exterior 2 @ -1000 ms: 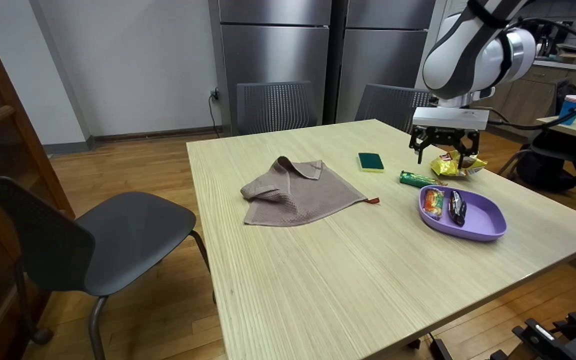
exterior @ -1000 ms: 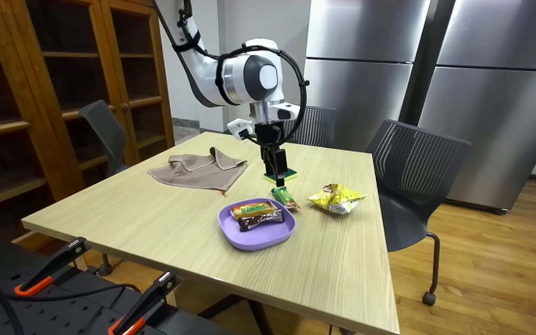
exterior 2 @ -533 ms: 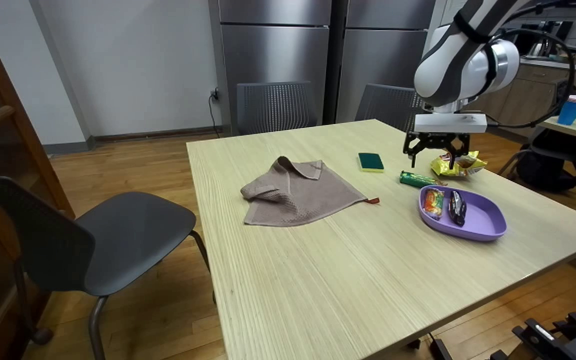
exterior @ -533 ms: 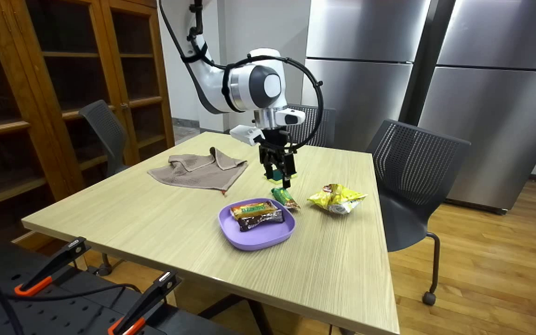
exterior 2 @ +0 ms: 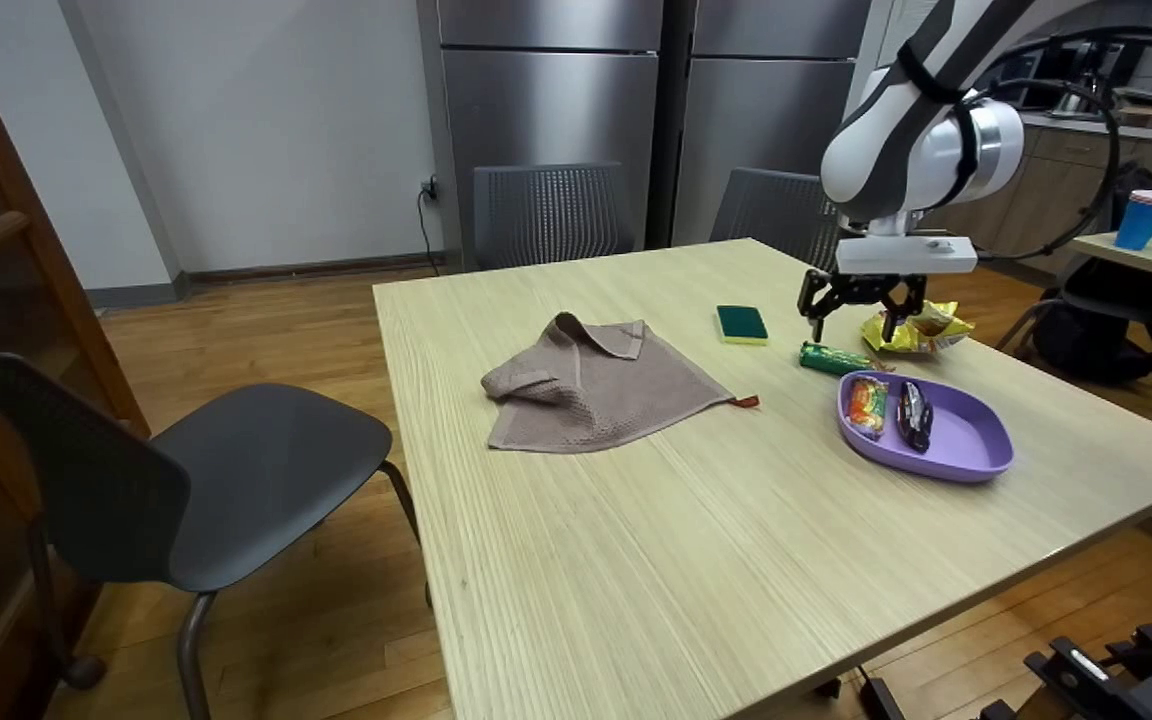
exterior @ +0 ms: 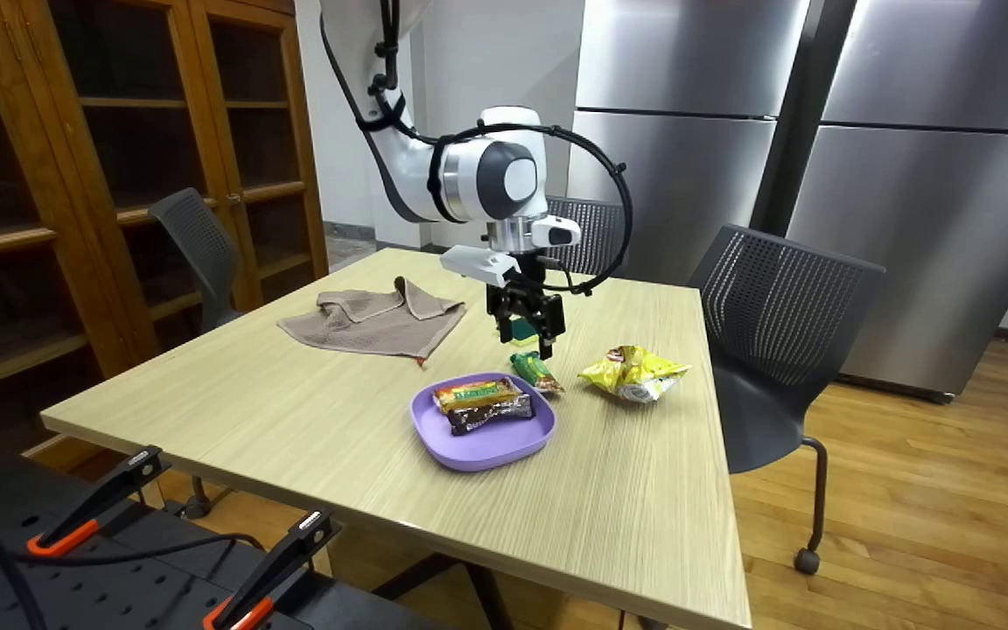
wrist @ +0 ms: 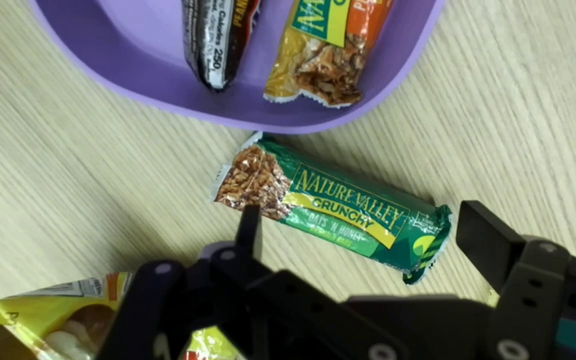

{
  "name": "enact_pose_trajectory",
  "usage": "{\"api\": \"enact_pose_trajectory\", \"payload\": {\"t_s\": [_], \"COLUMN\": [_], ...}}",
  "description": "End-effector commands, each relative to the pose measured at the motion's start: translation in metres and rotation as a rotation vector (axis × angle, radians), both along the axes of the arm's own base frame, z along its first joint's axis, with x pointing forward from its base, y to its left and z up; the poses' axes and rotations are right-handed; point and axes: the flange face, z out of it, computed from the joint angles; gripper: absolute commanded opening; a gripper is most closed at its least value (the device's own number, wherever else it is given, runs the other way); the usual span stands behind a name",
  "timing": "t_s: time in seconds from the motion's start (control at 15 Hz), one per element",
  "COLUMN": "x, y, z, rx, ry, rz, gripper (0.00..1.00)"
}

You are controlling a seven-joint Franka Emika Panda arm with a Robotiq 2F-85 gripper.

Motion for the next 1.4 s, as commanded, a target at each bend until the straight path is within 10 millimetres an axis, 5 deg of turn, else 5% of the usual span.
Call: {"api": "enact_pose_trajectory", "payload": {"t_s": [0.0,1.33], "x": [0.009,0.024], "y": [-0.008,-0.01], "z": [-0.005,-0.037], "rx": [0.051,0.039], "ry": [-0.014,-0.026], "rz": [0.07,0.34], "gripper": [1.0,1.0]}}
